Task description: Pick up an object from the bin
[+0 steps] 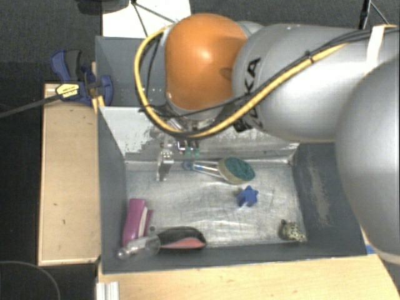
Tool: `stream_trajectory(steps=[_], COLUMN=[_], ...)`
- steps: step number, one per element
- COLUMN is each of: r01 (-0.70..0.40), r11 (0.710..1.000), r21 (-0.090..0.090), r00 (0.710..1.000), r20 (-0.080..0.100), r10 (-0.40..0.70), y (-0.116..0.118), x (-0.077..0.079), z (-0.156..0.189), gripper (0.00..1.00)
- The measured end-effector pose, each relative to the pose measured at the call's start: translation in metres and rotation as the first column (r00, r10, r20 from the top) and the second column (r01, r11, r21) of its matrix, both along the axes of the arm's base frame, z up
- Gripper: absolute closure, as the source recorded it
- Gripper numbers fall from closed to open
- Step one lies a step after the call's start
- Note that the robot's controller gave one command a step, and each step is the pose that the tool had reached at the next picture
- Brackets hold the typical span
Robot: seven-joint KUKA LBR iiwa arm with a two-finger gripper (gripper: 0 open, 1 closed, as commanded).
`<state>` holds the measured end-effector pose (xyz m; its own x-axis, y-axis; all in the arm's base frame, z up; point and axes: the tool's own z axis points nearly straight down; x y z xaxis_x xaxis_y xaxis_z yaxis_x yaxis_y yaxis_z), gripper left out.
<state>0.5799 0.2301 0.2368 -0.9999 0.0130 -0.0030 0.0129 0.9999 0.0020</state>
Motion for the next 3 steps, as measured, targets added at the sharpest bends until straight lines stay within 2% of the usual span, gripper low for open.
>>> stream_trajectory(steps=[1,2,3], r01=[-0.239,-0.180,0.121], r11=[0.971,0.984,0.993], r21=[-0.005,-0.003,0.000], r00=[0.971,0.984,0.993], r20=[0.007,0.009,0.007], r10=[0.239,0.180,-0.121], y=[-0.109,-0.148,-0.160], x=[0.007,-0.004,-0.011], z=[0.089,0.143,0.236], gripper=[0.00,0.00,0.00])
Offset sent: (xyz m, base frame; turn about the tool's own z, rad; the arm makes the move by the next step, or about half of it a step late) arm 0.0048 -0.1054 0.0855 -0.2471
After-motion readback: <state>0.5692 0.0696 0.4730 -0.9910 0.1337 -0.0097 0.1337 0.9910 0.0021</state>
